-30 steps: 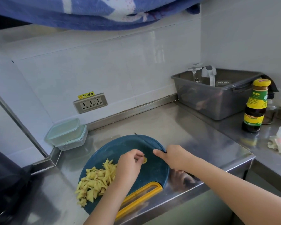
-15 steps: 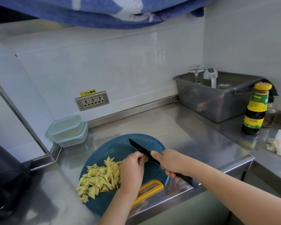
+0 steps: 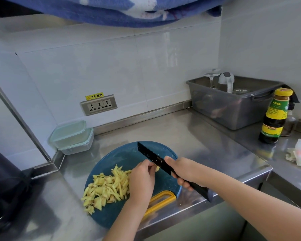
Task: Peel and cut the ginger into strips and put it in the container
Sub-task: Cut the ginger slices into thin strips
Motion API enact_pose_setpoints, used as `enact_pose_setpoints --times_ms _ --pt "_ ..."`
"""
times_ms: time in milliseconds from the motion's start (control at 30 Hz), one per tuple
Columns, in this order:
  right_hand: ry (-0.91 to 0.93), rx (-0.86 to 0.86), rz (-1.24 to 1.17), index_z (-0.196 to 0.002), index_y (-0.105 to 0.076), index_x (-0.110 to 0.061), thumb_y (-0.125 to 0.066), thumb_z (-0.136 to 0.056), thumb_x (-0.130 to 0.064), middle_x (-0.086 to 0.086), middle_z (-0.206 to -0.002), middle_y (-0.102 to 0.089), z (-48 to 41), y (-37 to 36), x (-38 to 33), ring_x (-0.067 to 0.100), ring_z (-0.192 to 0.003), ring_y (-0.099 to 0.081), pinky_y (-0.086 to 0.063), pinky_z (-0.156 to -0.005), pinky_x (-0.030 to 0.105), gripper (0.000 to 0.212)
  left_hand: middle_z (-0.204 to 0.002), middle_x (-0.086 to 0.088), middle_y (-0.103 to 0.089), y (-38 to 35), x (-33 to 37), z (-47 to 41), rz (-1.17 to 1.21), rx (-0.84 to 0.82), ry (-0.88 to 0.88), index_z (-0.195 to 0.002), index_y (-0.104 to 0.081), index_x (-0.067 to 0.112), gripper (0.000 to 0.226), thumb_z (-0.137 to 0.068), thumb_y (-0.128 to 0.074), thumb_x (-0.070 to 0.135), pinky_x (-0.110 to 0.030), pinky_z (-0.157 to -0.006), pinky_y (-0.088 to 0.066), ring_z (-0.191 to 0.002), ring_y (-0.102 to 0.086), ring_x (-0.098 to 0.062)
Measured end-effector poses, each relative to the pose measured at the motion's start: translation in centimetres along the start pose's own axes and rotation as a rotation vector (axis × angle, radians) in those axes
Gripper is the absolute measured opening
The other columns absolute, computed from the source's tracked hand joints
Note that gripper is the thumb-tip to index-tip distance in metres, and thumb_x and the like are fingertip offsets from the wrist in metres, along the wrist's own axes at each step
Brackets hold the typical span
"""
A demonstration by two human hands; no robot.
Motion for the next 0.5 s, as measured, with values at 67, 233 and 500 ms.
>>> enact_pose_setpoints --times_ms 67,233,500 --pt "0.008 0.036 0.096 -0.075 -0.042 -0.012 -0.024 -0.100 -0.054 0.004 -0.055 -0.042 0.2 -0.1 -0.1 0.015 -0.040 -0.034 -0.035 -0.044 0.024 0.052 -0.080 0.008 -0.068 0.0 0.0 0.0 0.001 -0.002 0.002 -0.085 -0.068 0.018 0.004 -0.088 -0.065 0.018 -0.007 -0.060 -0.038 -0.070 -0.059 -0.002" --pt "0.055 0.071 0.199 -0.090 -0.041 -0.010 -0.020 -0.105 -0.036 0.009 -0.063 -0.044 -0.5 -0.7 -0.1 0.017 -0.046 -0.039 -0.040 -0.051 0.026 0.037 -0.081 0.010 -0.067 -0.3 -0.1 -0.1 0.001 -0.014 0.007 -0.085 -0.068 0.020 0.005 -0.088 -0.065 0.018 -0.005 -0.061 -0.035 -0.071 -0.058 -0.001" --pt "-0.117 0.017 0.130 -0.094 -0.039 -0.010 -0.024 -0.104 -0.040 0.009 -0.058 -0.042 -2.5 -1.6 -0.5 0.018 -0.041 -0.036 -0.042 -0.052 0.027 0.035 -0.083 0.009 -0.068 -0.6 -0.6 -0.1 0.026 -0.036 0.039 -0.087 -0.068 0.018 0.004 -0.088 -0.065 0.017 -0.008 -0.064 -0.039 -0.074 -0.060 -0.002"
Point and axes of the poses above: each hand's wrist, its own z-axis away from the middle knuckle, its own y-axis out of the back of the hand, x = y × z, the point moved 7 cm from there along -z, towards the middle knuckle
